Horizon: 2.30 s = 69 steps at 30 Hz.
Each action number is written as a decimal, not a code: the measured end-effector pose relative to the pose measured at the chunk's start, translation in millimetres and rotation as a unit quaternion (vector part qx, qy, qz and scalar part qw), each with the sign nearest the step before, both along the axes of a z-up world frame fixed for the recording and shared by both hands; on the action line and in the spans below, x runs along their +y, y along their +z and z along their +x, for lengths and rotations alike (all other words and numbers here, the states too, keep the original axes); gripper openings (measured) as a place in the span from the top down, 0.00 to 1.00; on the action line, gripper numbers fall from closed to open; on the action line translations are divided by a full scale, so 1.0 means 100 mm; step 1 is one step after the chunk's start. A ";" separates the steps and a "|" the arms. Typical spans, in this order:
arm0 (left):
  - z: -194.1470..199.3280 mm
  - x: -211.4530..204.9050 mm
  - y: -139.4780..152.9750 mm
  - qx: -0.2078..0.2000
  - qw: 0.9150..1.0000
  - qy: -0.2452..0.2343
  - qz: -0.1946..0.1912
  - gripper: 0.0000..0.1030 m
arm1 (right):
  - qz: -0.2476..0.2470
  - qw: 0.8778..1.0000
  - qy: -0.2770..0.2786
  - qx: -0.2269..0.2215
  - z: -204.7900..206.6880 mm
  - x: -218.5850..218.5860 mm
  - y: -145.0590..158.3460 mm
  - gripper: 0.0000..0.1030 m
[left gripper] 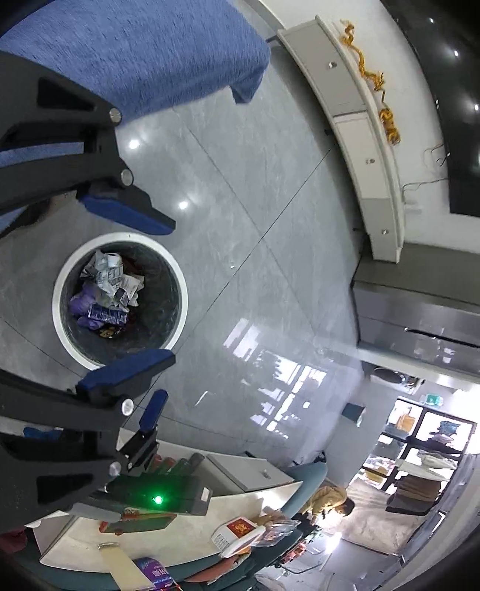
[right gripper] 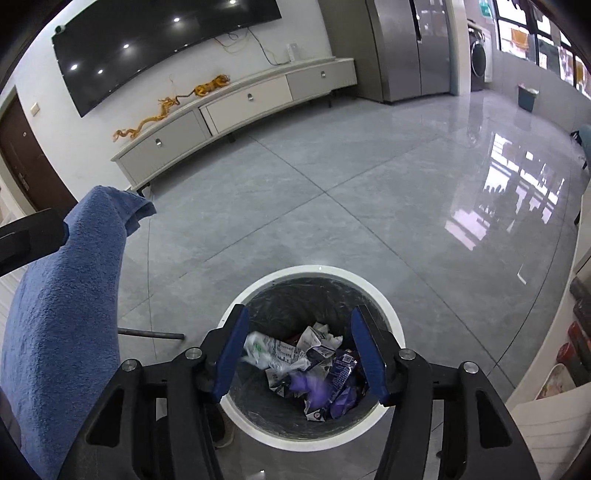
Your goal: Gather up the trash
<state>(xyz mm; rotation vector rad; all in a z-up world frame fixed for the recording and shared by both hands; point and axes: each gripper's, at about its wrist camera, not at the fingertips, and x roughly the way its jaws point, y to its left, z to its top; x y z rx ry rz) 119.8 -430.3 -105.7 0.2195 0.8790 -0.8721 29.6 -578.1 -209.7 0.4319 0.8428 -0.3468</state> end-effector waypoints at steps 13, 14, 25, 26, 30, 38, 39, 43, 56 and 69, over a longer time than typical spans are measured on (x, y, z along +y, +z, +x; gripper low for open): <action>-0.40 1.62 0.76 -0.131 0.982 0.133 -0.029 0.21 | -0.091 0.988 0.070 -0.100 -0.08 1.16 1.20 0.28; -0.43 1.74 0.79 -0.142 0.979 0.143 -0.025 0.21 | -0.098 0.986 0.080 -0.108 -0.10 1.31 1.29 0.28; -0.93 2.93 1.16 -0.275 0.919 0.283 0.004 0.00 | -0.156 0.964 0.121 -0.180 -0.31 2.41 1.95 0.13; -0.95 3.01 1.19 -0.276 0.915 0.294 0.002 0.00 | -0.159 0.963 0.122 -0.183 -0.33 2.48 1.99 0.13; -1.04 3.17 1.24 -0.285 0.903 0.321 -0.002 0.00 | -0.162 0.960 0.124 -0.191 -0.40 2.68 2.04 0.12; -1.11 3.42 1.24 -0.280 0.890 0.358 -0.022 0.00 | -0.190 0.956 0.115 -0.191 -0.49 2.89 2.09 0.09; -1.12 3.45 1.24 -0.280 0.889 0.361 -0.022 0.00 | -0.195 0.956 0.111 -0.191 -0.49 2.91 2.09 0.08; -1.11 3.53 1.18 -0.275 0.886 0.372 -0.023 0.00 | -0.215 0.955 0.086 -0.184 -0.51 2.93 2.08 0.05; -1.01 3.64 1.09 -0.263 0.887 0.380 -0.018 0.00 | -0.238 0.954 0.040 -0.178 -0.52 2.82 2.05 0.02; -1.00 3.72 1.10 -0.264 0.884 0.384 -0.026 0.00 | -0.227 0.956 0.033 -0.181 -0.49 2.73 2.07 0.02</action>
